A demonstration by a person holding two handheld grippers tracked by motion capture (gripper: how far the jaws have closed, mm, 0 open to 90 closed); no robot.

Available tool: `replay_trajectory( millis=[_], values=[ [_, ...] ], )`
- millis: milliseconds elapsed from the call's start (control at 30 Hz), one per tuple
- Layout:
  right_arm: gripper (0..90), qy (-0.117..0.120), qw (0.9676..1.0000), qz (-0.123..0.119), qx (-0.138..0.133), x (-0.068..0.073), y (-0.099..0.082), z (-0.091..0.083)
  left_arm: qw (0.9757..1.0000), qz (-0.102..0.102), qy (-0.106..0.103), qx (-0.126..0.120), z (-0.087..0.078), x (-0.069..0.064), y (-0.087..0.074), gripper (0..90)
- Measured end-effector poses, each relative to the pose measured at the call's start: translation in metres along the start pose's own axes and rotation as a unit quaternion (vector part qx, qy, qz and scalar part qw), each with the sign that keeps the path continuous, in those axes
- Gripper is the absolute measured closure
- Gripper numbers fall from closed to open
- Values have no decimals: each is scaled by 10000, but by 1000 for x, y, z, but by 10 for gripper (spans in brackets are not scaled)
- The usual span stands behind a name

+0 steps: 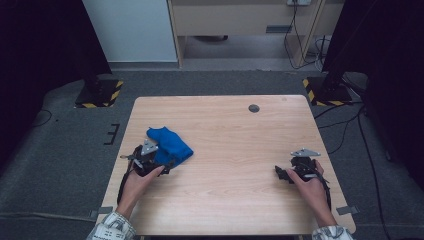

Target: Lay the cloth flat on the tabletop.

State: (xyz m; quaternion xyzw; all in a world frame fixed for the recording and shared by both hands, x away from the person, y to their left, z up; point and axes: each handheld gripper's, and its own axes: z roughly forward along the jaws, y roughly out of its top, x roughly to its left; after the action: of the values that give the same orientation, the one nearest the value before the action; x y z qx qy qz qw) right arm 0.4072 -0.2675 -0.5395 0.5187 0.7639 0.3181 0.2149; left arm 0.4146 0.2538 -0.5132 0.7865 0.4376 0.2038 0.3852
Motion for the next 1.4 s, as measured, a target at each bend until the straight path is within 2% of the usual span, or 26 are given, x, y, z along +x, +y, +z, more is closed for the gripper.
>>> replay_trajectory(
  millis=[67, 300, 433, 533, 667, 800, 933, 1000, 1100, 1200, 1333, 1400],
  values=[
    [25, -2, 10000, 2, 1, 0, 0, 0, 10000, 16, 18, 19, 4, -2, 3, 40],
    [24, 0, 10000, 7, 14, 0, 0, 0, 9998, 83, -177, 42, 14, -7, 10, 38],
    [23, -2, 10000, 11, 17, 0, 0, 0, 9997, 129, -184, 120, 24, -11, 14, 63],
    [22, -3, 10000, 6, 21, 0, 0, 0, 9994, 202, -144, 233, 30, -13, 16, 136],
    [22, -12, 10000, 21, 25, 1, 0, 0, 9992, 101, -147, 358, 35, -14, 16, 256],
    [21, -13, 10000, 23, 27, 1, 0, 0, 9983, 233, -166, 513, 37, -14, 17, 481],
    [18, -18, 10000, 13, 24, 1, 0, 0, 9988, 233, -202, 372, 37, -11, 18, 731],
    [17, -22, 10000, 13, 24, 1, 0, 0, 9989, 274, -251, 282, 34, -12, 20, 804],
    [12, -38, 10000, 18, 21, 1, 1, 1, 9990, 260, -355, 55, 27, -17, 24, 842],
    [11, -50, 10000, 41, 22, 2, 1, 1, 9980, 325, -512, -162, 22, -27, 31, 849],
    [7, -65, 10000, 56, 32, 3, 1, 1, 9956, 426, -801, -228, 21, -47, 37, 850],
    [6, -63, 9999, 64, 45, 3, 2, 2, 9939, 544, -933, -223, 24, -59, 40, 850]
  ],
)
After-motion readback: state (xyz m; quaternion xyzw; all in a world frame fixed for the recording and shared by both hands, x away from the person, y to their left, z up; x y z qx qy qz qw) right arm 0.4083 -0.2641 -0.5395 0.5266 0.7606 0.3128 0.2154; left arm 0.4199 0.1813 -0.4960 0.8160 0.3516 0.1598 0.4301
